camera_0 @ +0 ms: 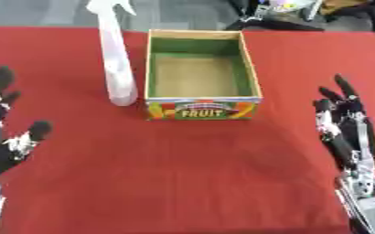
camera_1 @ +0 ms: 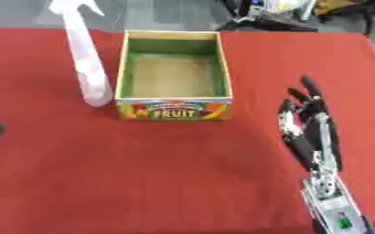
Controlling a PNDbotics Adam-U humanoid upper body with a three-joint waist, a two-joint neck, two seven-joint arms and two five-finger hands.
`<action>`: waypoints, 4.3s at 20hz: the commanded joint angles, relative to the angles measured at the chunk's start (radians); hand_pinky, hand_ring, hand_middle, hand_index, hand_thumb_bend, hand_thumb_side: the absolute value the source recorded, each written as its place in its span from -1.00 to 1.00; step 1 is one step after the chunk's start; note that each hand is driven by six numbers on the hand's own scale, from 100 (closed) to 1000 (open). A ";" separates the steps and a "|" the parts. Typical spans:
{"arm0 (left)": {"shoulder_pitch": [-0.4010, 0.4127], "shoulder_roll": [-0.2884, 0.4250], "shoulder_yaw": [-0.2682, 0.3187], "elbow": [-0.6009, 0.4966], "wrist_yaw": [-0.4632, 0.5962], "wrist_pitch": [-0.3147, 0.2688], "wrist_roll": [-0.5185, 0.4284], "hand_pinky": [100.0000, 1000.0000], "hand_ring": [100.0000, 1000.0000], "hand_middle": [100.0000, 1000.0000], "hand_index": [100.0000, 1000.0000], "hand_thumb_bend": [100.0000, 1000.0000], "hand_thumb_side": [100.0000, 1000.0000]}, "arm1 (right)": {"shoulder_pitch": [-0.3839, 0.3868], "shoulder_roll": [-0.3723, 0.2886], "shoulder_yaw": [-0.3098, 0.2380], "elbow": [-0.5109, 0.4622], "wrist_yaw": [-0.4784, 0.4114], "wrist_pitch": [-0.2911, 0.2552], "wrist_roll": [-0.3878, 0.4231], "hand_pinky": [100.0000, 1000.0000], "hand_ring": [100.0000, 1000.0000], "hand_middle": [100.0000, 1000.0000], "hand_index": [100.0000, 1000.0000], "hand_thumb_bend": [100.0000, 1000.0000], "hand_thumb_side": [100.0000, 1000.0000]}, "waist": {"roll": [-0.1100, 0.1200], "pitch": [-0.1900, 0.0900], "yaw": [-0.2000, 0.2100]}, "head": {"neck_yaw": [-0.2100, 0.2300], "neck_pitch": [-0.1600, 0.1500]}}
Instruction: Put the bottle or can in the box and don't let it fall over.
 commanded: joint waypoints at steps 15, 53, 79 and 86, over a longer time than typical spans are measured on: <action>-0.308 0.115 -0.090 0.253 0.200 0.069 -0.050 0.81 1.00 0.94 0.79 0.66 -0.07 | -0.005 -0.009 0.003 -0.006 0.001 -0.001 0.018 0.54 0.77 1.00 0.93 -1.00 -0.18 | -0.003 -0.022 -0.023 | -0.014 -0.014; -0.699 0.066 -0.191 0.882 0.097 0.030 -0.239 0.41 1.00 0.52 0.63 -0.02 -0.70 | -0.011 0.007 0.021 0.004 -0.013 -0.009 0.041 0.54 0.77 1.00 0.93 -1.00 -0.18 | 0.003 -0.018 -0.093 | 0.005 -0.022; -0.858 0.083 -0.240 0.776 0.191 0.015 -0.154 -0.54 0.81 -0.56 -0.16 -1.00 -0.89 | -0.019 0.012 0.041 0.004 -0.022 -0.008 0.063 0.54 0.77 1.00 0.93 -1.00 -0.18 | -0.005 -0.017 -0.142 | 0.037 -0.041; -0.878 -0.003 -0.277 0.904 0.151 -0.070 -0.232 -0.17 1.00 -0.41 -0.03 -1.00 -1.00 | -0.032 0.024 0.050 0.002 -0.032 -0.008 0.075 0.54 0.77 1.00 0.93 -1.00 -0.18 | -0.012 0.002 -0.186 | 0.064 -0.062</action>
